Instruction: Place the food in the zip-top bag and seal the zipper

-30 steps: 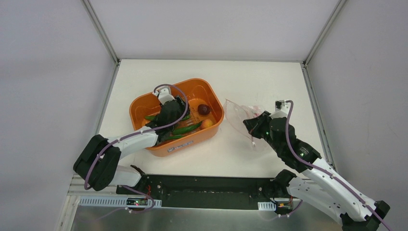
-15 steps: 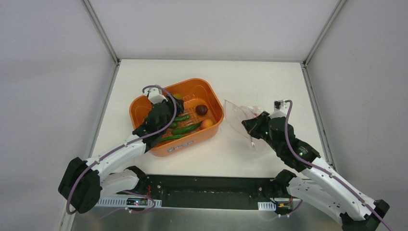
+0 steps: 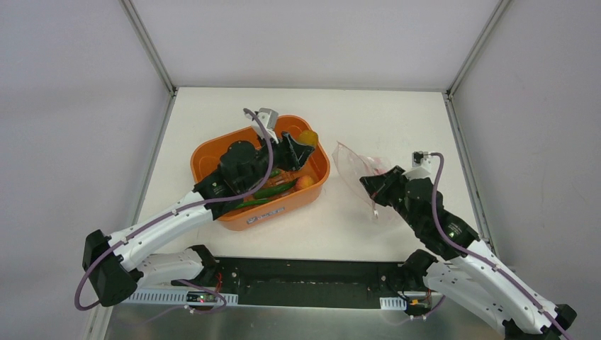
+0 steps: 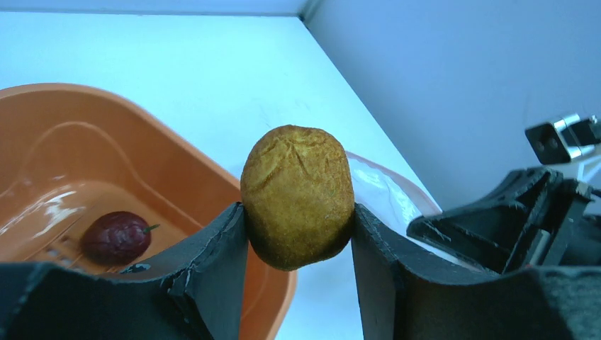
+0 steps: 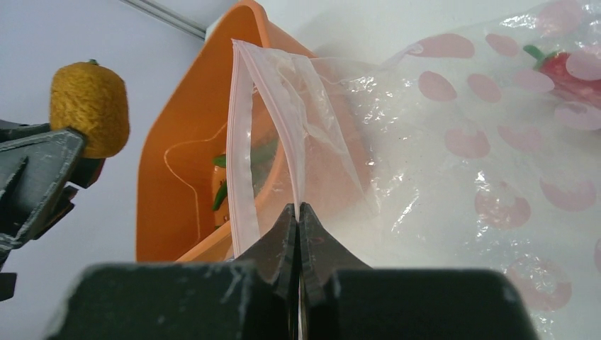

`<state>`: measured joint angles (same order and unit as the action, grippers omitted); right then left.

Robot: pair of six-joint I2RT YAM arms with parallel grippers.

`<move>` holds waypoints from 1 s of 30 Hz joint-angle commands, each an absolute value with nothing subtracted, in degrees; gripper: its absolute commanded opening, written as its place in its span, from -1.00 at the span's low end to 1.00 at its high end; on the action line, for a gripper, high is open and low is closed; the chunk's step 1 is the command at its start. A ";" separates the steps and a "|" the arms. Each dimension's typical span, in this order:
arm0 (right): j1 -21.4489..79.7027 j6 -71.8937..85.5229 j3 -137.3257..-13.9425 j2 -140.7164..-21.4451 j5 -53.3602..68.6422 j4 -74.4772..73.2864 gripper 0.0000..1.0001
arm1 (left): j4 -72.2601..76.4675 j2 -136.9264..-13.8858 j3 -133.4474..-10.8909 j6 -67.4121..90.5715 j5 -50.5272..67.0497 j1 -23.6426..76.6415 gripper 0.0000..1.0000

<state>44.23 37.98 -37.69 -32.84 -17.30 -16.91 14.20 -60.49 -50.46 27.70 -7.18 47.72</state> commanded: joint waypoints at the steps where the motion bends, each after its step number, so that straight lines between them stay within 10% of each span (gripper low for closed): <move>1: 44.04 38.84 -36.64 -29.51 -19.88 -14.33 -1.00 | 15.40 -64.84 -56.44 24.20 5.24 49.30 -0.19; 30: 44.04 37.09 -33.92 -23.13 -22.76 -12.12 -1.00 | 8.18 -84.68 -72.53 19.85 20.16 56.05 -0.13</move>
<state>44.23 37.89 -33.67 -24.40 -20.56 -13.93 9.65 -85.06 -70.39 21.93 20.56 55.53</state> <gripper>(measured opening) 0.008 0.497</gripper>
